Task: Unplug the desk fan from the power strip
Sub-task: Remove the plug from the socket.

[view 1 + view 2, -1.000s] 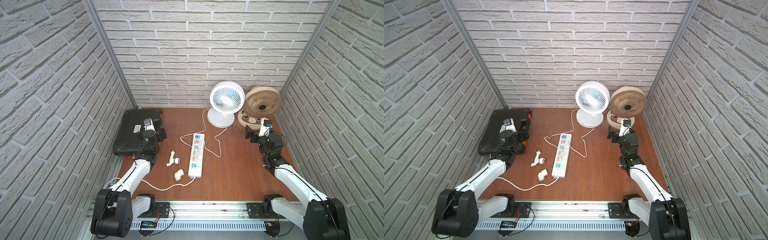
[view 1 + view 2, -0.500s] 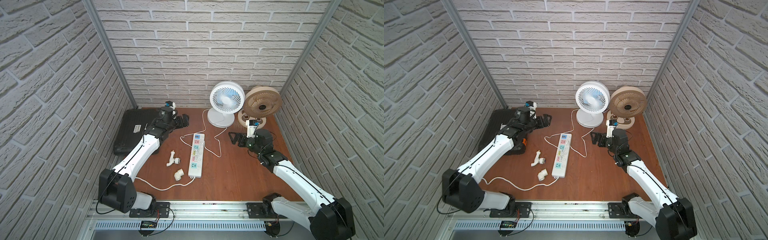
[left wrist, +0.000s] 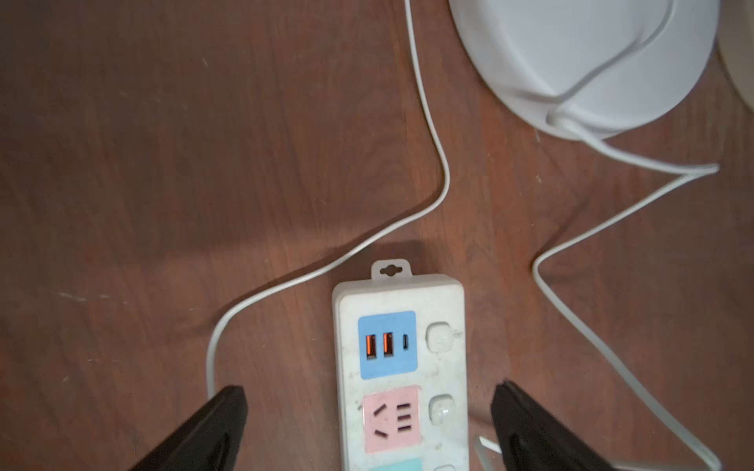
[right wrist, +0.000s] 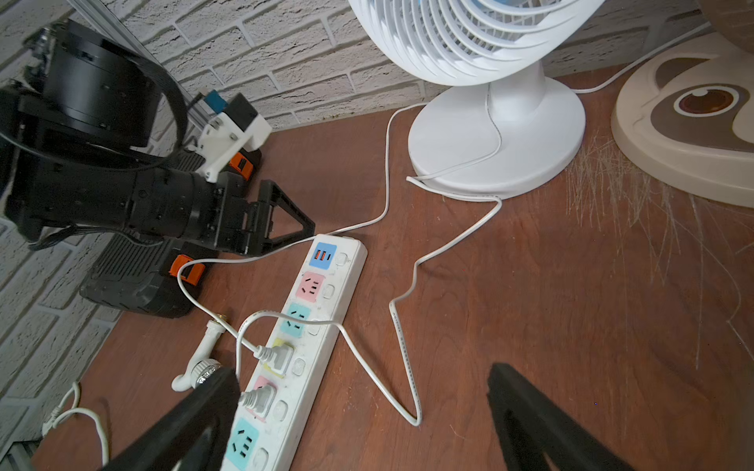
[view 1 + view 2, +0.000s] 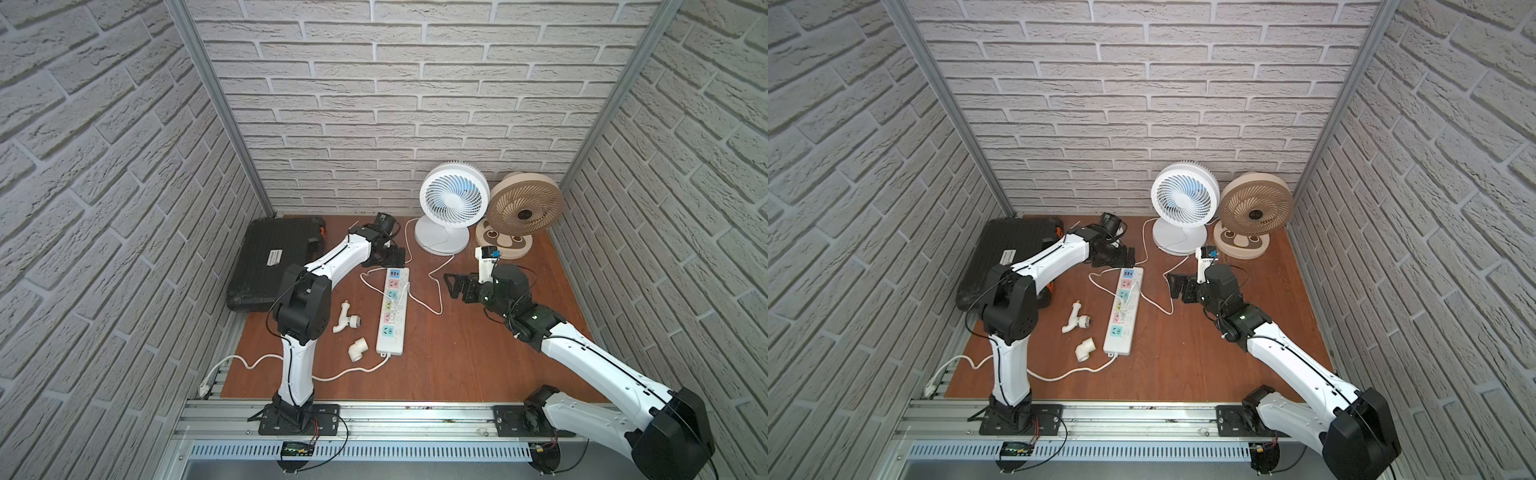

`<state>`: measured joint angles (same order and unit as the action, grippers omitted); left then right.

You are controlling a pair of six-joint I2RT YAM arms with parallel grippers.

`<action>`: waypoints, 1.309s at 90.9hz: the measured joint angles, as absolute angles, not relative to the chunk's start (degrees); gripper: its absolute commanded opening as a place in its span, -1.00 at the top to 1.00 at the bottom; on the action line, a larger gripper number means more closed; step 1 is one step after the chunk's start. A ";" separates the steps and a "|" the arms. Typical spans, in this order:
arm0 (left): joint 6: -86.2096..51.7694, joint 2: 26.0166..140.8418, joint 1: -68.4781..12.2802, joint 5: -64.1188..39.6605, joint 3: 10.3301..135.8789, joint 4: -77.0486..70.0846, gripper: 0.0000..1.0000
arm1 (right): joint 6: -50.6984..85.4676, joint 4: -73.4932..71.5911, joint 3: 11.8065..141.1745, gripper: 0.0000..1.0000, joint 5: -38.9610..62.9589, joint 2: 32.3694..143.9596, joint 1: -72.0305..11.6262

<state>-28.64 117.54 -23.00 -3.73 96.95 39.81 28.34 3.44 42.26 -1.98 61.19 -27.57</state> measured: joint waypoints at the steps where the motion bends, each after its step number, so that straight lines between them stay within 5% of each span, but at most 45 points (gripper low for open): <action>1: -28.58 117.80 -23.18 -3.73 97.19 40.03 -0.97 | 28.34 3.46 42.26 -0.98 -2.02 61.19 -27.68; 50: -28.80 127.85 -26.94 -0.62 104.38 45.67 -0.91 | 28.32 3.77 42.33 -0.98 -6.59 61.47 -34.26; 119: -33.19 130.15 -27.24 1.02 107.07 48.45 0.55 | 27.79 6.39 45.12 -1.00 -14.37 70.17 -49.21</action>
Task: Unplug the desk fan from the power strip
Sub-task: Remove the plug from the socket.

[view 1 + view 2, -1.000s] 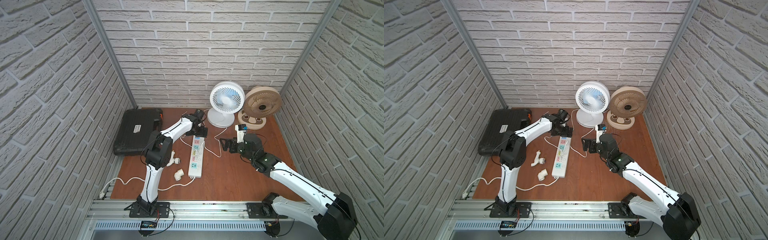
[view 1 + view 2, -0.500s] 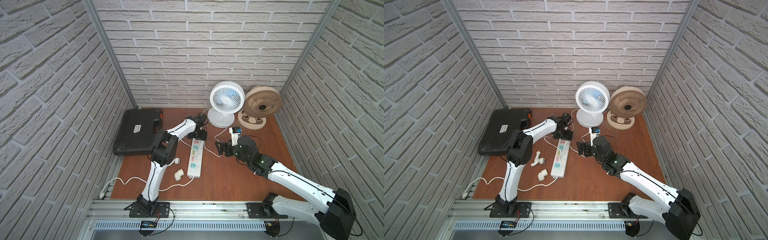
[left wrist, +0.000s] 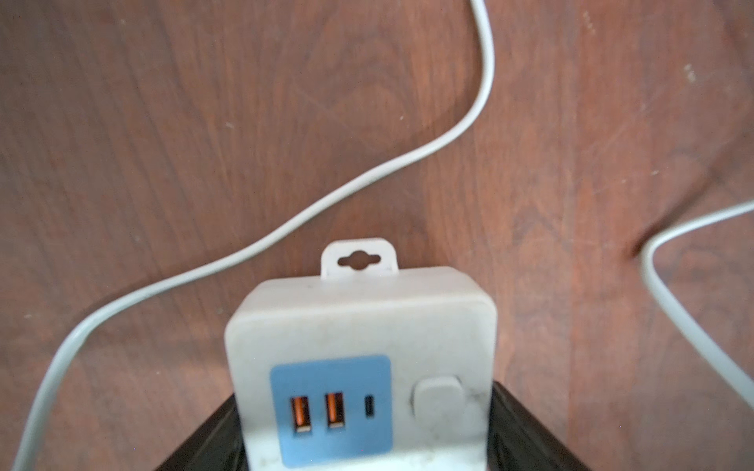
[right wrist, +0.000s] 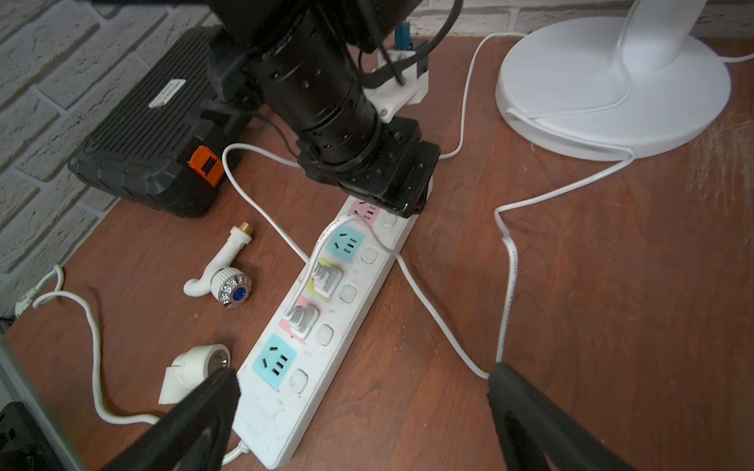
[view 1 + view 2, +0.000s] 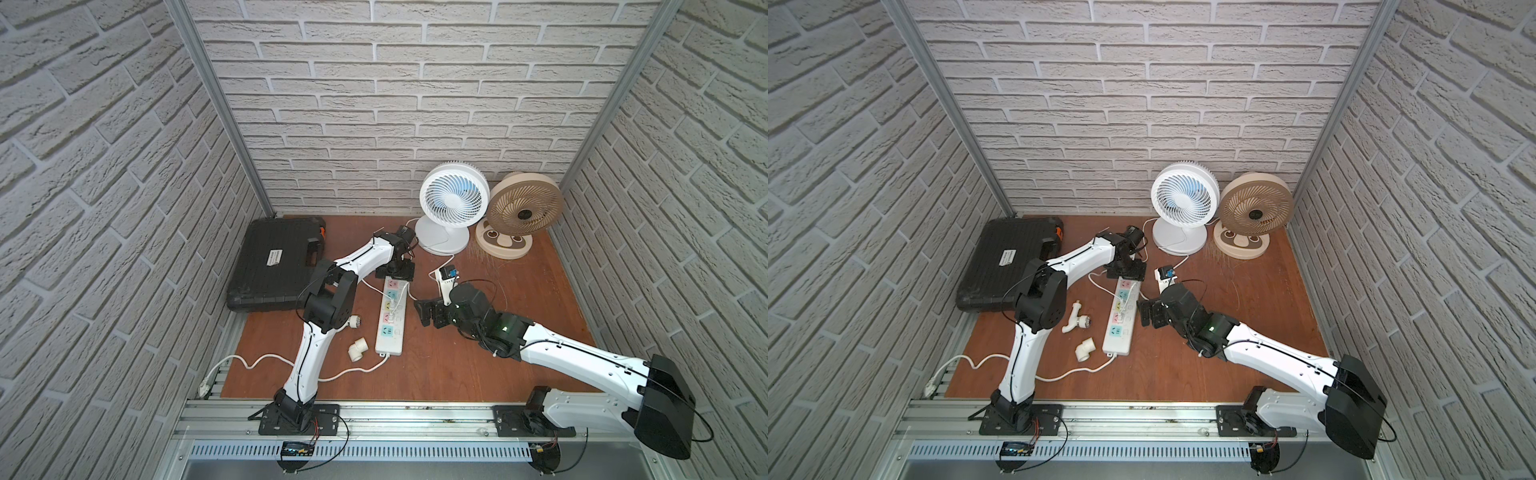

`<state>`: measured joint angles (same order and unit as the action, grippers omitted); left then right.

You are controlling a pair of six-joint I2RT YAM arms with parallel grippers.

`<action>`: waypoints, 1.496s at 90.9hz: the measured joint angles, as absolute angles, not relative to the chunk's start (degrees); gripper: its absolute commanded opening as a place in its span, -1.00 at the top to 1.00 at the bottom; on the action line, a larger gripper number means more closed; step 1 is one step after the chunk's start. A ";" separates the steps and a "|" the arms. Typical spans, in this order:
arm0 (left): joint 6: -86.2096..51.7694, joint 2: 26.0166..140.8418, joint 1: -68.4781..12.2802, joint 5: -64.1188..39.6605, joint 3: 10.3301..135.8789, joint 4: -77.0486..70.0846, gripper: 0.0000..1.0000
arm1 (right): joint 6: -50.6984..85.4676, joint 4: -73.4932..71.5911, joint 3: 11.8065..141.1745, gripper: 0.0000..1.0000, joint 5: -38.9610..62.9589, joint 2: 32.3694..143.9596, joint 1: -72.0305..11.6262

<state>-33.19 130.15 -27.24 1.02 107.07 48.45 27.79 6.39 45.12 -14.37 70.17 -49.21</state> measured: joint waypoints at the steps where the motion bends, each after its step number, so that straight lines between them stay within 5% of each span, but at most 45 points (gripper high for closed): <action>1: -33.32 130.17 -27.24 1.08 107.11 48.49 0.57 | 27.90 6.22 45.12 -1.00 -14.33 70.65 -49.47; 19: -35.24 130.23 -27.22 1.26 107.11 48.62 1.00 | 29.89 4.54 47.16 -0.81 -13.65 79.24 -52.95; 42: -37.32 129.10 -26.09 -1.04 104.68 46.17 1.00 | 34.37 3.36 51.64 -0.72 -14.63 89.12 -56.25; 58: -37.76 128.92 -26.00 -1.32 104.31 45.71 1.00 | 37.69 3.38 55.05 -0.33 -15.86 94.74 -57.23; 136: -38.65 130.74 -26.72 1.23 107.53 48.77 1.00 | 42.76 10.72 64.64 0.46 -21.50 105.25 -57.28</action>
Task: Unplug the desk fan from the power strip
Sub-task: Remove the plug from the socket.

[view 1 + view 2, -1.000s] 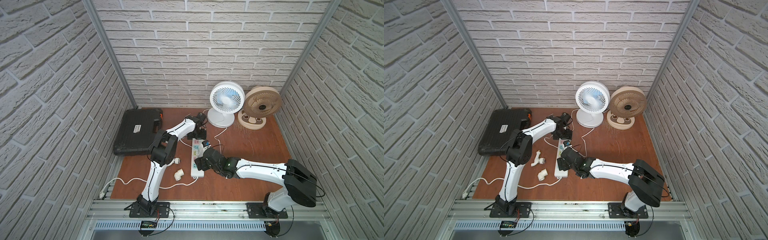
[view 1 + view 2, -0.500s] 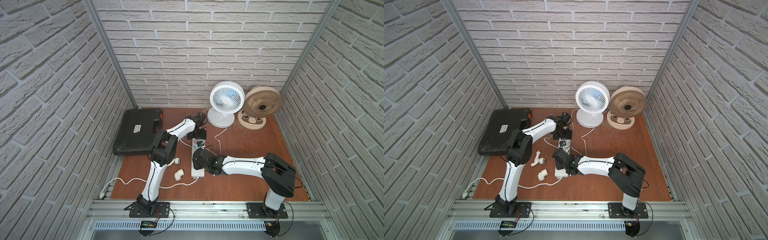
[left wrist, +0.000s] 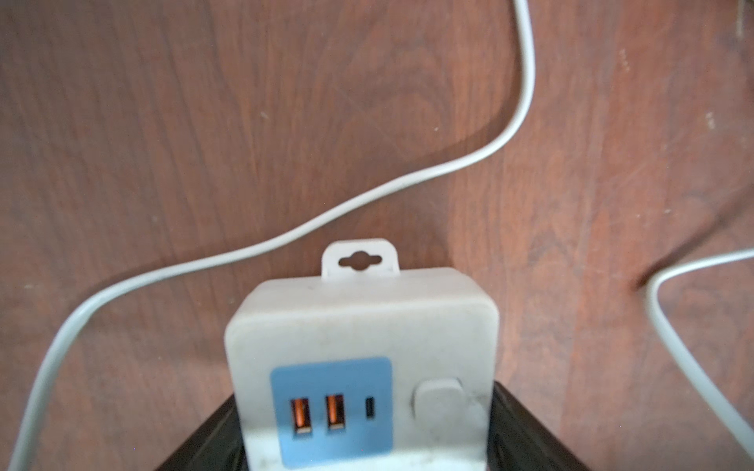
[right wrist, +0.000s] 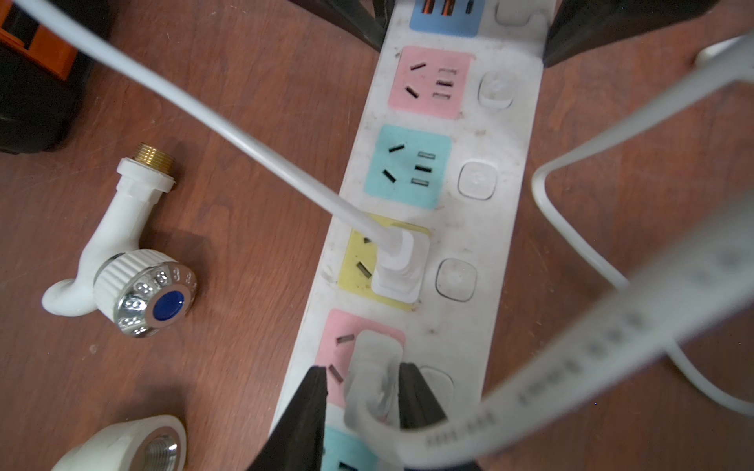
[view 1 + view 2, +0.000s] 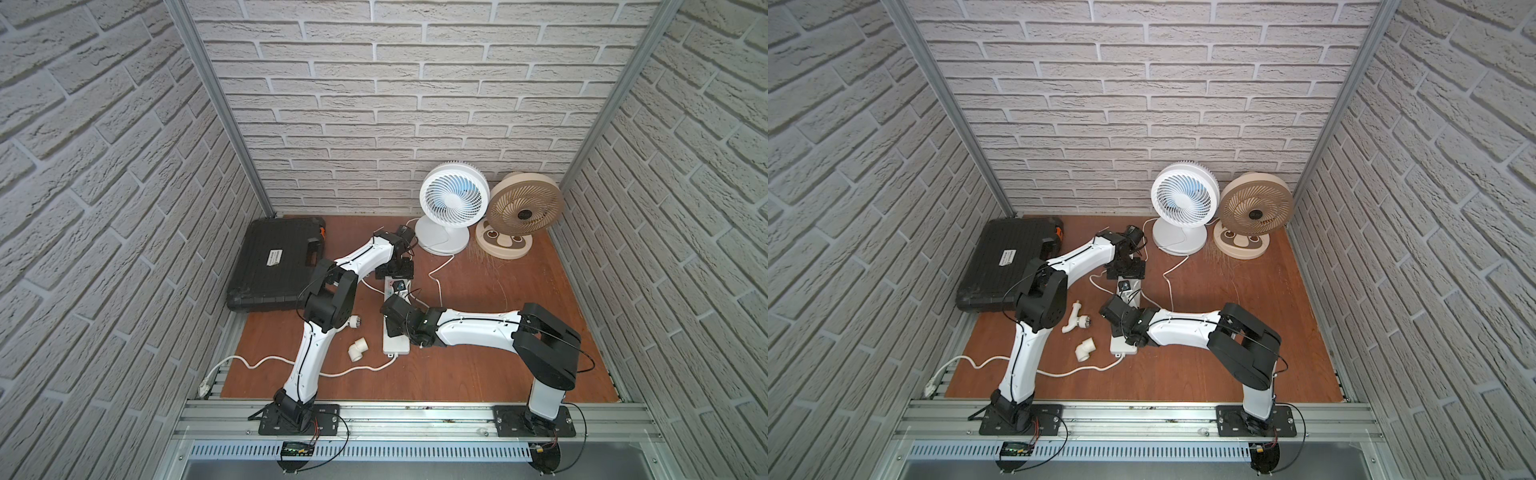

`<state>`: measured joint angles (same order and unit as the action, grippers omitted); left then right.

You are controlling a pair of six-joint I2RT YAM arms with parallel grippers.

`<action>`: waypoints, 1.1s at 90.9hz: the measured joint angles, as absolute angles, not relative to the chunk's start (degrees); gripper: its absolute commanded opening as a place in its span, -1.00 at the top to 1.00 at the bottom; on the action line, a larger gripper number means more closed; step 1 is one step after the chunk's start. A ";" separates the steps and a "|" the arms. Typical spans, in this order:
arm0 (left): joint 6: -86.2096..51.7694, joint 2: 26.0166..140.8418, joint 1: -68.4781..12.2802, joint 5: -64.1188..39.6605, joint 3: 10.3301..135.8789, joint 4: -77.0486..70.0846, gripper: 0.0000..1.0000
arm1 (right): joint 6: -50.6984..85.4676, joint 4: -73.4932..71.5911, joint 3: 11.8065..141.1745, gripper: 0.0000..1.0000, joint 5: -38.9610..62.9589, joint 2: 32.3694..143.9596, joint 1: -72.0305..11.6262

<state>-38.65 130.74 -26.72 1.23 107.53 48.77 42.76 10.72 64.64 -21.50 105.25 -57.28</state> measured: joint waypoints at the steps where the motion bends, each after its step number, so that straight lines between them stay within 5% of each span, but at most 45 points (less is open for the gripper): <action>1: -38.65 130.76 -26.72 1.23 107.55 48.82 1.00 | 42.76 10.72 64.66 0.47 -21.50 105.27 -57.28; 33: -38.65 131.44 -26.72 1.48 108.68 49.76 1.00 | 42.87 15.20 68.36 0.71 -24.40 107.50 -58.17; 100: -38.65 132.31 -26.72 1.76 110.21 51.07 1.00 | 42.92 21.98 74.67 0.79 -34.63 112.38 -62.13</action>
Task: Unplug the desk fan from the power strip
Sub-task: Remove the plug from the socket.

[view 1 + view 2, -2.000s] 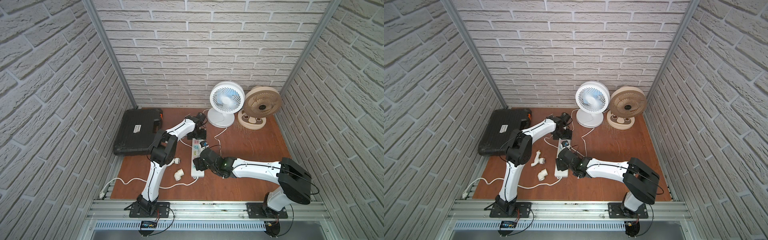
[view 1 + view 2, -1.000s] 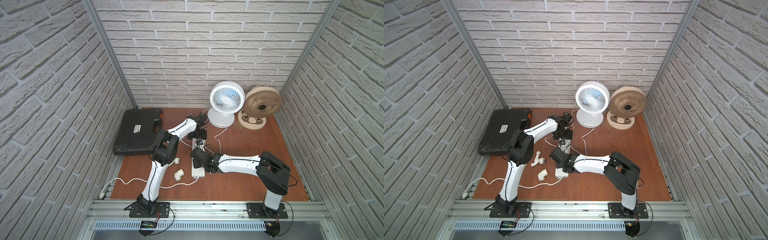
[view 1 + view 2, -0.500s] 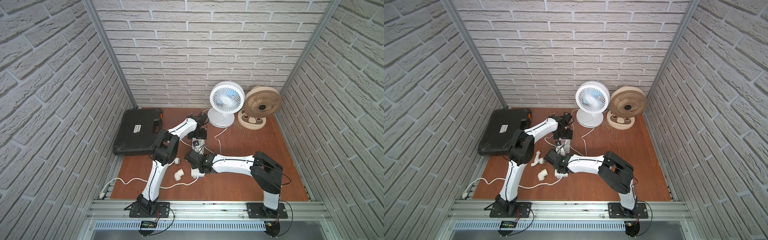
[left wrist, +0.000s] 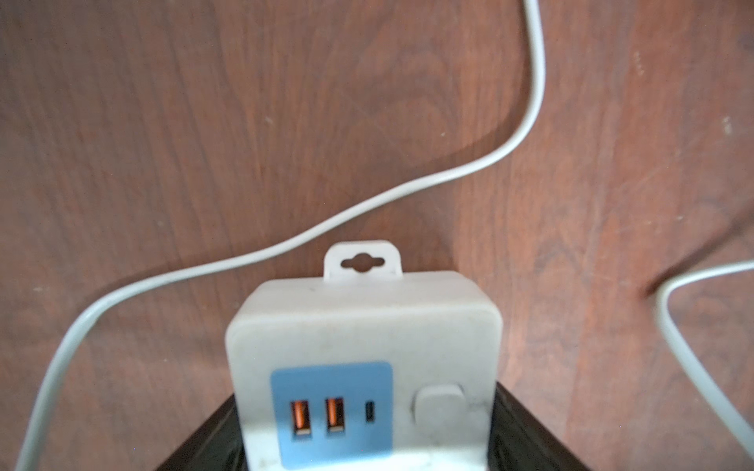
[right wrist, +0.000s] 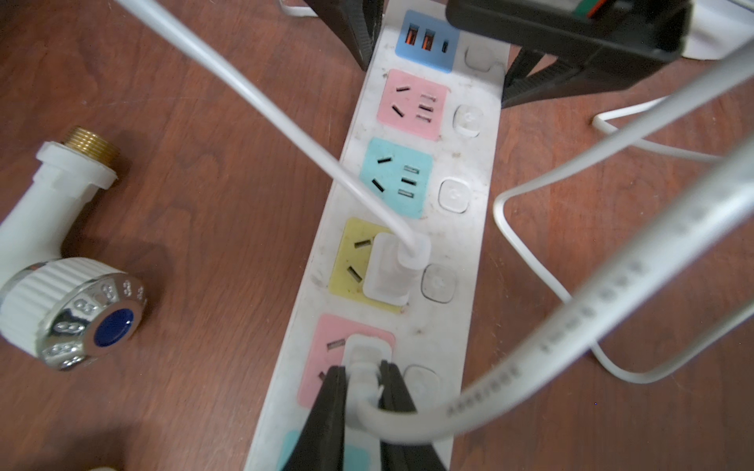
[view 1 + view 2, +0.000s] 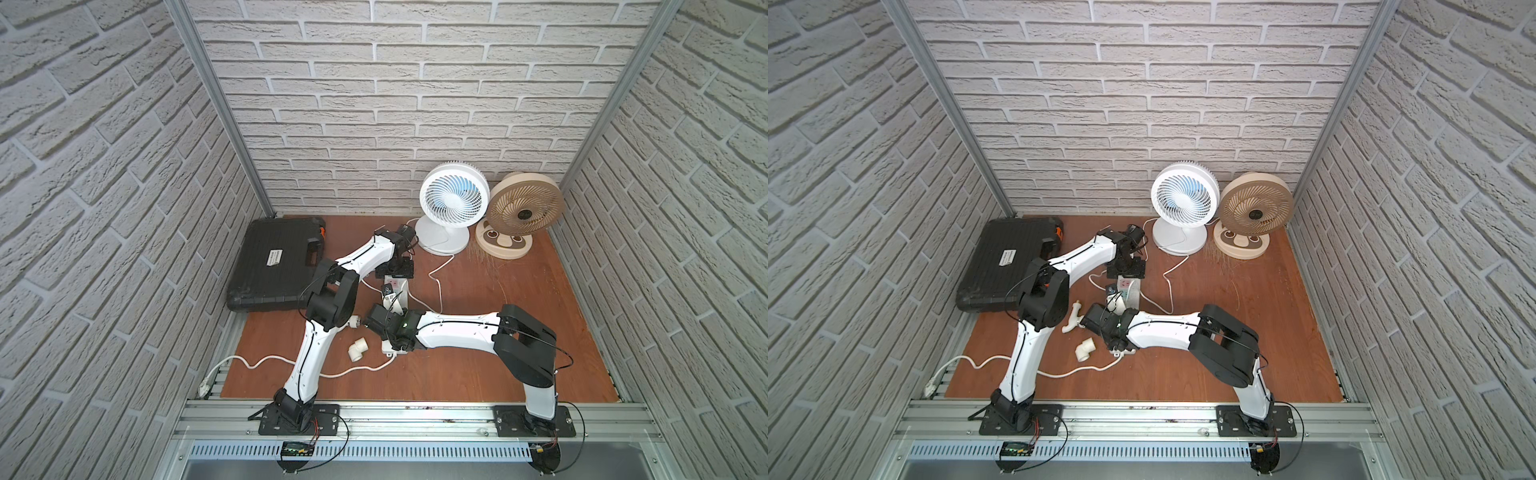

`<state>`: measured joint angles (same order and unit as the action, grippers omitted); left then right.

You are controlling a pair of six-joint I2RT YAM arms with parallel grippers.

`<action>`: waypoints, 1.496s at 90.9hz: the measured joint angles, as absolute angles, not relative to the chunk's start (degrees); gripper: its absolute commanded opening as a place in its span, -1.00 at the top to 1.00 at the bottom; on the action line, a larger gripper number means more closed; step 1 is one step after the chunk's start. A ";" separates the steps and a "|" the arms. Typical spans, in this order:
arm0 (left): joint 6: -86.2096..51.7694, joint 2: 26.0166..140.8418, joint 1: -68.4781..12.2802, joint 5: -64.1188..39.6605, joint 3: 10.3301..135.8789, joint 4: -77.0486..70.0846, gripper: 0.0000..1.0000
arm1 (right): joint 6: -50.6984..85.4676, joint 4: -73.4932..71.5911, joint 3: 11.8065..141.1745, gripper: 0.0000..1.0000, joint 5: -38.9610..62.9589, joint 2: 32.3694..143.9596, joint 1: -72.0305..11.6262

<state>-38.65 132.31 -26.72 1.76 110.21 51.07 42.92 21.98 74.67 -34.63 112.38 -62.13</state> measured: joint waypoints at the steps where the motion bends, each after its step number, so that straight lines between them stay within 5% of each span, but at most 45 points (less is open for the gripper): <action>1: -38.65 132.31 -26.72 1.76 110.21 51.07 1.00 | 42.92 21.76 74.52 0.79 -34.57 112.27 -62.11; 59: -38.65 132.33 -26.72 1.87 110.24 51.09 1.00 | 48.03 10.59 65.19 0.94 -25.34 106.37 -58.65; 136: -38.50 132.60 -26.72 2.04 110.63 51.35 1.00 | 46.50 23.70 75.92 0.94 -29.98 111.98 -60.38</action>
<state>-38.50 132.60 -26.72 2.04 110.63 51.35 46.50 23.70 75.92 -29.98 111.98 -60.38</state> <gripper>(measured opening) 0.849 0.176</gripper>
